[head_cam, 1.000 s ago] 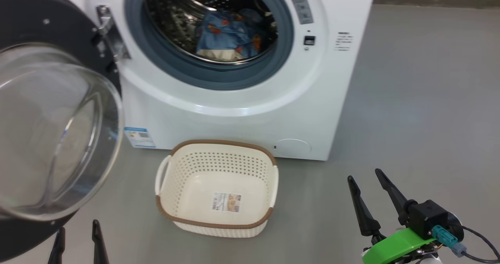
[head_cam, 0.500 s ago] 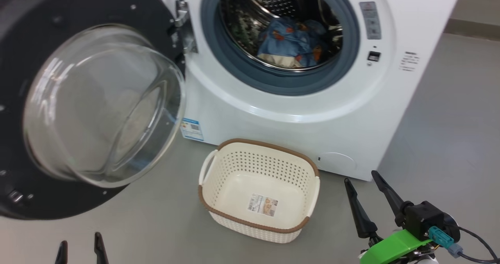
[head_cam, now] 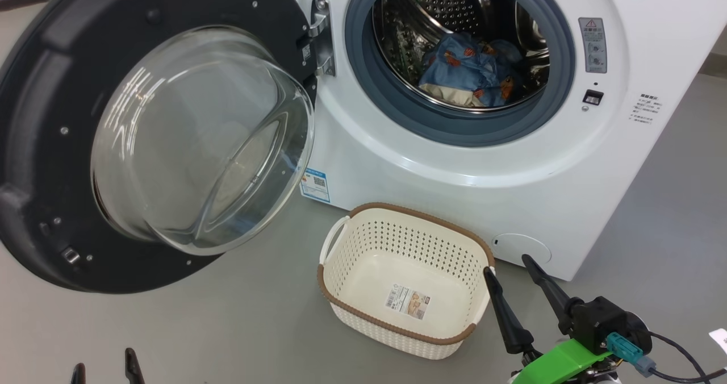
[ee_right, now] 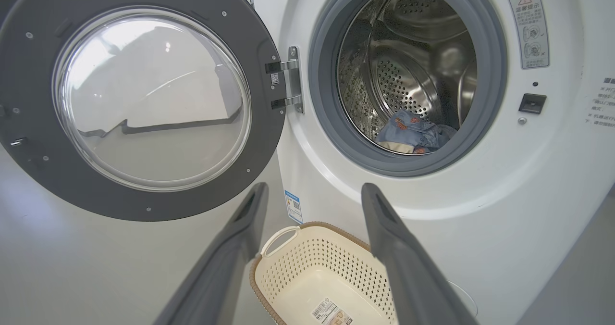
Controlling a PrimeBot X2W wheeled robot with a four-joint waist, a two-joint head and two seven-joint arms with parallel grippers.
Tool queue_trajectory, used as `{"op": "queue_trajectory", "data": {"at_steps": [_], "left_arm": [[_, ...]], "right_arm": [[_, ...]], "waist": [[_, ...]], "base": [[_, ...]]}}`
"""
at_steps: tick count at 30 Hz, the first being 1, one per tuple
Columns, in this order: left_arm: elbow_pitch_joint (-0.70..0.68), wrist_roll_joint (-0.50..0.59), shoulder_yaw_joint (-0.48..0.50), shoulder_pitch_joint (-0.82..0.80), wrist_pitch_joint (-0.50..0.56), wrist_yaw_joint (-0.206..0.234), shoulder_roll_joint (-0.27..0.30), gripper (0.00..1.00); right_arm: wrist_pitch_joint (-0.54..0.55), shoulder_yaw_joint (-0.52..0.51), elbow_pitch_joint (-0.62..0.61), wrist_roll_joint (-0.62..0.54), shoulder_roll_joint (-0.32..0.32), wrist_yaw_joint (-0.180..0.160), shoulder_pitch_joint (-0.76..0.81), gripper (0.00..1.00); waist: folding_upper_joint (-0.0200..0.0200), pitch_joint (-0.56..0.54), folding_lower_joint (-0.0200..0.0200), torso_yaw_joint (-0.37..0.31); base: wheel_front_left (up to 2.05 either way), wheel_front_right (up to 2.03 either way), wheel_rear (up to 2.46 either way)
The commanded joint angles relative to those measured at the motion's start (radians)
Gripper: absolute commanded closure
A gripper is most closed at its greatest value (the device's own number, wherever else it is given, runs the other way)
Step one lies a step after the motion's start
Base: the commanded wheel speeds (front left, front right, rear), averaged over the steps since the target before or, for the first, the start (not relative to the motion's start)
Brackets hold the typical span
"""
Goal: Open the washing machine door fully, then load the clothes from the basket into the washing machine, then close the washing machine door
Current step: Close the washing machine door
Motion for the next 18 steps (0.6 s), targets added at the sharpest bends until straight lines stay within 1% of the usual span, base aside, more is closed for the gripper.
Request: {"op": "queue_trajectory", "data": {"at_steps": [1, 7, 18], "left_arm": [[-0.034, -0.009, 0.033, -0.017, -0.005, 0.011, 0.005, 0.00], [-0.052, -0.025, 0.027, -0.006, -0.005, 0.039, 0.005, 0.00], [-0.063, -0.027, 0.023, 0.002, -0.005, 0.055, 0.005, 0.00]], "right_arm": [[-0.005, 0.027, -0.019, 0.003, 0.003, 0.002, -0.029, 0.00], [-0.005, 0.045, -0.004, -0.005, 0.003, 0.002, -0.059, 0.00], [-0.005, 0.050, 0.013, -0.008, 0.003, 0.002, -0.075, 0.00]], "waist": [[-0.0001, 0.008, 0.0000, 0.005], [-0.0001, 0.028, 0.0000, 0.015], [-0.0001, 0.034, 0.0000, 0.015]], "base": [[0.00, 0.00, 0.00], [0.00, 0.00, 0.00], [0.00, 0.00, 0.00]]}}
